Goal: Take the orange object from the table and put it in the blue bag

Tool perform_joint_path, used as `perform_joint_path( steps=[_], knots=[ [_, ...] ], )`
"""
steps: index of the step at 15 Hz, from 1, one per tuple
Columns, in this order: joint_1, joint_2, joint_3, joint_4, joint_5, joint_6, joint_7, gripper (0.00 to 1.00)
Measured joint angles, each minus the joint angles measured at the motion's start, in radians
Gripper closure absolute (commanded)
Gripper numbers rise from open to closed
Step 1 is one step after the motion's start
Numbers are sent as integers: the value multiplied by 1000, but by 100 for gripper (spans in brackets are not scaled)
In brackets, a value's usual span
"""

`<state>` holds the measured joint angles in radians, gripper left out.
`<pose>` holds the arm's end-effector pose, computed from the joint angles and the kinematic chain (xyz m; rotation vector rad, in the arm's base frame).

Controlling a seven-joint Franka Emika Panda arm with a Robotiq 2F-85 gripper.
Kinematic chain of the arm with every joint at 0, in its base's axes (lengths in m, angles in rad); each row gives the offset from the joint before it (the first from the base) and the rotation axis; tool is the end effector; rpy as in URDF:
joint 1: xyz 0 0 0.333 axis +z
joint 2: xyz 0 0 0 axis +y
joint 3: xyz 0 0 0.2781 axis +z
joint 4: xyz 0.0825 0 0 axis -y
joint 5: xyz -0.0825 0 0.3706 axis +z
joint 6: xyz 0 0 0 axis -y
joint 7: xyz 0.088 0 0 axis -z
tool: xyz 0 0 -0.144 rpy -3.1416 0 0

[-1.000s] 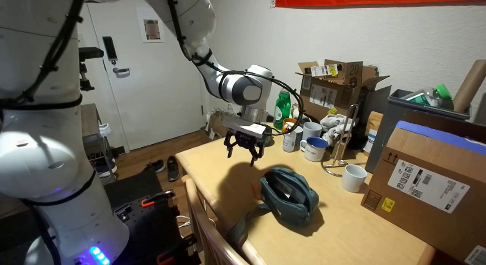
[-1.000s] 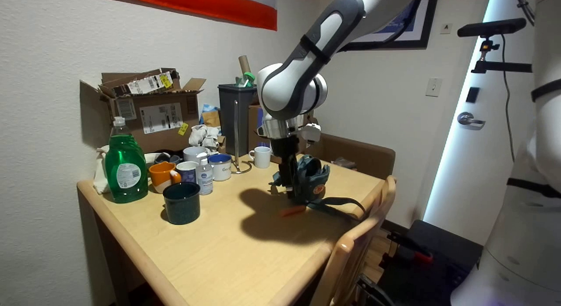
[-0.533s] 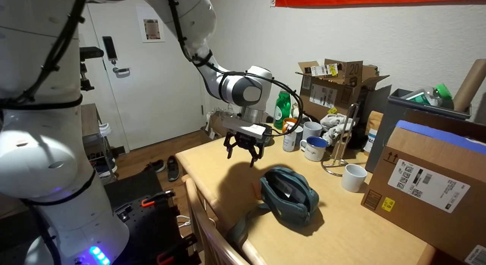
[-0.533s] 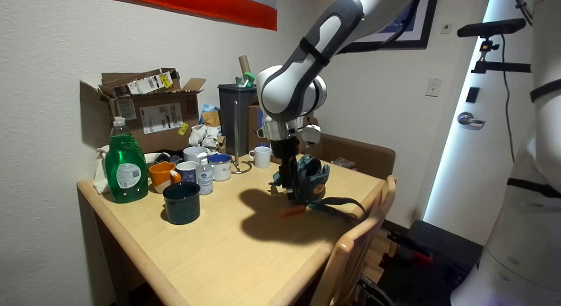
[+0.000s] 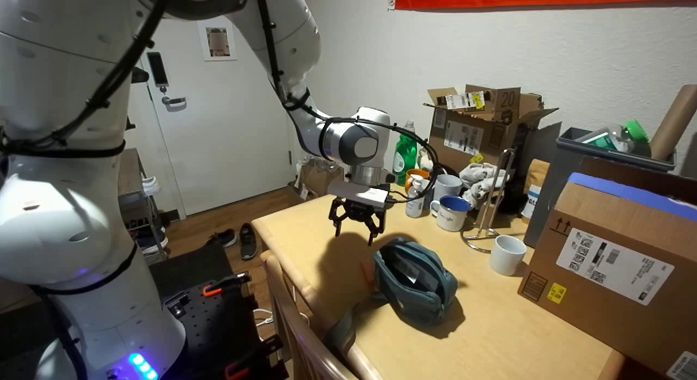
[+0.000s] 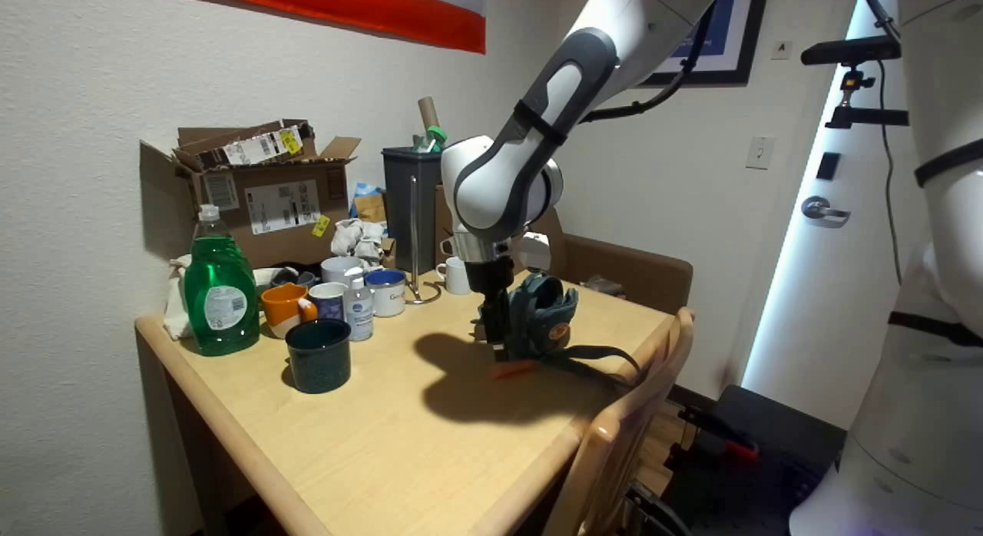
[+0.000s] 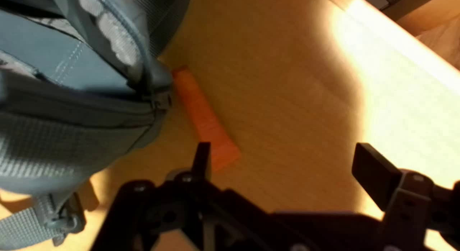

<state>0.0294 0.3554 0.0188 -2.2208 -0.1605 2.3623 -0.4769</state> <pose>0.4979 0.0185 0.1371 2.9141 0.9835 -0.3520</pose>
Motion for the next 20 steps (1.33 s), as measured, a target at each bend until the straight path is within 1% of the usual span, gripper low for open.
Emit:
perform_joint_path(
  steps=[4,9,10,11,12,13,14,17,20],
  knots=[
    [-21,82,3,39,0,55,-24,0],
    [-91,169,37,82,2,94,-108,0],
    [-104,181,44,89,2,96,-128,5],
    [-115,189,50,94,2,98,-147,15],
    [-123,196,54,97,2,98,-163,29],
    [-129,202,57,101,2,98,-175,31],
    [-133,207,59,104,3,98,-189,37],
    [-145,215,63,115,3,100,-211,63],
    [-155,215,63,126,3,100,-227,84]
  ],
)
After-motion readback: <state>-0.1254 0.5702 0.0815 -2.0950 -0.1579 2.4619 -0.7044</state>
